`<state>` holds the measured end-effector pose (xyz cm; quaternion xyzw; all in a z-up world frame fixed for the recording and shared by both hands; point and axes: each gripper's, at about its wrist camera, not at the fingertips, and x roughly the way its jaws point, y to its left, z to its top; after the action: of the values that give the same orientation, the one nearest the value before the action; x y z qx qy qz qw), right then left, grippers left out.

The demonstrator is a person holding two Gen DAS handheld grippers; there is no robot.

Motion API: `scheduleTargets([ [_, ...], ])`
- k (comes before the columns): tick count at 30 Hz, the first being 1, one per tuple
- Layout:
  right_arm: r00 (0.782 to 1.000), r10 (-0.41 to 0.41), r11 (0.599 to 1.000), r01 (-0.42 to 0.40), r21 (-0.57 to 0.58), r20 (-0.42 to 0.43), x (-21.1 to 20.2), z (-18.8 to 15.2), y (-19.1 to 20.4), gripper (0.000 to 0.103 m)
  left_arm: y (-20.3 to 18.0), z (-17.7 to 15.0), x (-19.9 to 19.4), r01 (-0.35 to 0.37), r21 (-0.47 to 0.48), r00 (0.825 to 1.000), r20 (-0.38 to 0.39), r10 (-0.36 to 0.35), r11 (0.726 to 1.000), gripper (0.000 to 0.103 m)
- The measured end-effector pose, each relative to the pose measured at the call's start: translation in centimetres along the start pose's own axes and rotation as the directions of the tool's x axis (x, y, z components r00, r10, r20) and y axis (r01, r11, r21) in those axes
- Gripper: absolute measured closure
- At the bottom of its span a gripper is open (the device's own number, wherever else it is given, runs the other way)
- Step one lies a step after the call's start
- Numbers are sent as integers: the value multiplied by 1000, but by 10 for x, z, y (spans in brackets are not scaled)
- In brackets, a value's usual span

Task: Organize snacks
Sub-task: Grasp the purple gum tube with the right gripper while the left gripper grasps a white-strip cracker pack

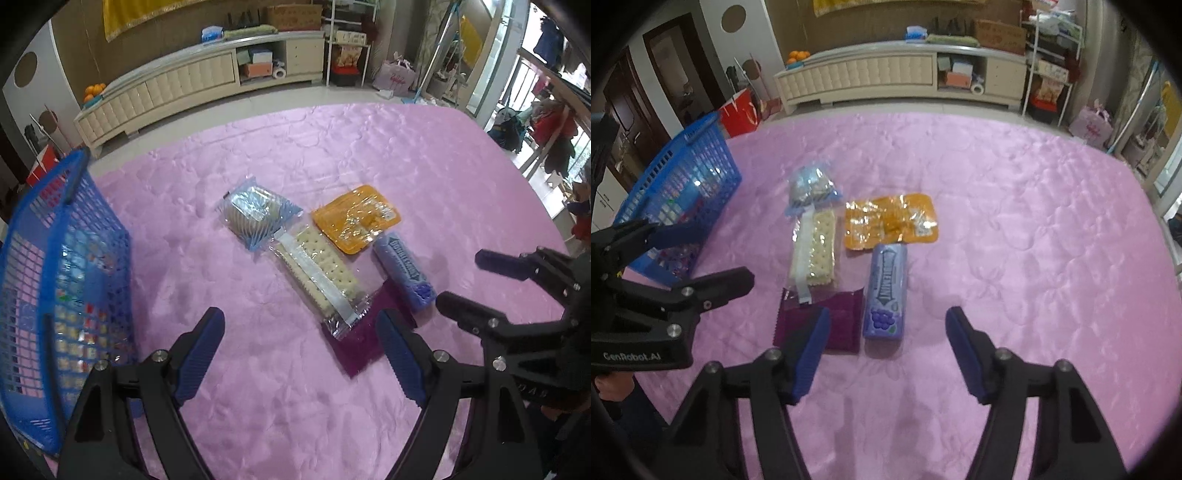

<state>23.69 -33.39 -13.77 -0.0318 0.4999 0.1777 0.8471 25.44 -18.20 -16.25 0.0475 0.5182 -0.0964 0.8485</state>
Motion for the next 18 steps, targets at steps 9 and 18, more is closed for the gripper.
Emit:
scheduleTargets([
  [9,997,33,999,-33,-3,-68,37,0,-4,50,8,20,43,44,-71,998,-46,-48,996,21],
  [18,997,26,1000,-26,-7,-68,44,6,-9,68,-1,36,77,46,-61,995,-85,-52,997,21],
])
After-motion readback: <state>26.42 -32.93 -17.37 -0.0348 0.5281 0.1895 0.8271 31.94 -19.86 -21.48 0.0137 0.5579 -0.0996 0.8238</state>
